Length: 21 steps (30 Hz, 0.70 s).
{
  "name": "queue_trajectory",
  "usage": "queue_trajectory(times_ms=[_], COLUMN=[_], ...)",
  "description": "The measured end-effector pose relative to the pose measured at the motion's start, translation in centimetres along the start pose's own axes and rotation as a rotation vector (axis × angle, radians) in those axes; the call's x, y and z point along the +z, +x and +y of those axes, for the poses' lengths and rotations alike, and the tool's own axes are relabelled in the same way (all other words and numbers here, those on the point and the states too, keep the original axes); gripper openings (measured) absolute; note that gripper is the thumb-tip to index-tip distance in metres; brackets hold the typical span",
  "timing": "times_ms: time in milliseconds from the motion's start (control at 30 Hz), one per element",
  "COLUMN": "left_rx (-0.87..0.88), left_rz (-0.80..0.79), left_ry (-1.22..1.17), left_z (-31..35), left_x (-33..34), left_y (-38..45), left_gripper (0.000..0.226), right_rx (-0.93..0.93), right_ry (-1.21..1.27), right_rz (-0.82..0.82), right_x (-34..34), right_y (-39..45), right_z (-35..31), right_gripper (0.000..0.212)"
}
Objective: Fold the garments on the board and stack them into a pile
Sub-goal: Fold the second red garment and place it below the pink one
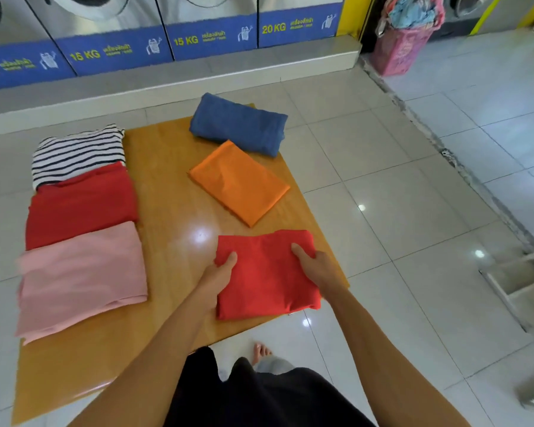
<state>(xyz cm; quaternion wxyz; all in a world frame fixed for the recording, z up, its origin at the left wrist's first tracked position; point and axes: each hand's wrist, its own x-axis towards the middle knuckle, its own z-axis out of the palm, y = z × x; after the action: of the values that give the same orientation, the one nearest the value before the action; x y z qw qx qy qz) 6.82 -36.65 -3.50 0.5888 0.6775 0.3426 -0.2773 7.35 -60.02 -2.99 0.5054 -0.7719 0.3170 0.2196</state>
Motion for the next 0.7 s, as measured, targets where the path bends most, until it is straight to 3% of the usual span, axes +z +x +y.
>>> queue_trajectory(times_ms=[67, 133, 267, 400, 567, 700], left_rx=[0.012, 0.024, 0.098, 0.061, 0.109, 0.114], left_rz=[-0.008, 0.004, 0.137, 0.323, 0.488, 0.573], left_ry=[-0.119, -0.218, -0.276, -0.306, -0.302, -0.283], left_z=[-1.3, -2.3, -3.6, -5.9, -8.7, -11.5], left_x=[-1.3, -2.6, -6.2, -12.3, -19.3, -24.3], left_y=[-0.5, -1.5, -3.9, -6.3, -9.4, -10.6], left_gripper=[0.056, 0.047, 0.024, 0.031, 0.029, 0.036], right_rx=[-0.016, -0.055, -0.175, -0.185, -0.215, -0.212], right_ry=[0.027, 0.057, 0.061, 0.069, 0.06, -0.039], right_rz=[-0.037, -0.064, -0.15, -0.338, -0.54, -0.654], right_x=[1.6, 3.6, 7.9, 13.0, 19.4, 23.7], right_y=[-0.2, -0.5, -2.0, -3.9, -8.1, -10.6], right_z=[-0.2, -0.5, -2.0, -3.5, -5.2, -5.4], right_gripper=[0.082, 0.089, 0.056, 0.063, 0.043, 0.04])
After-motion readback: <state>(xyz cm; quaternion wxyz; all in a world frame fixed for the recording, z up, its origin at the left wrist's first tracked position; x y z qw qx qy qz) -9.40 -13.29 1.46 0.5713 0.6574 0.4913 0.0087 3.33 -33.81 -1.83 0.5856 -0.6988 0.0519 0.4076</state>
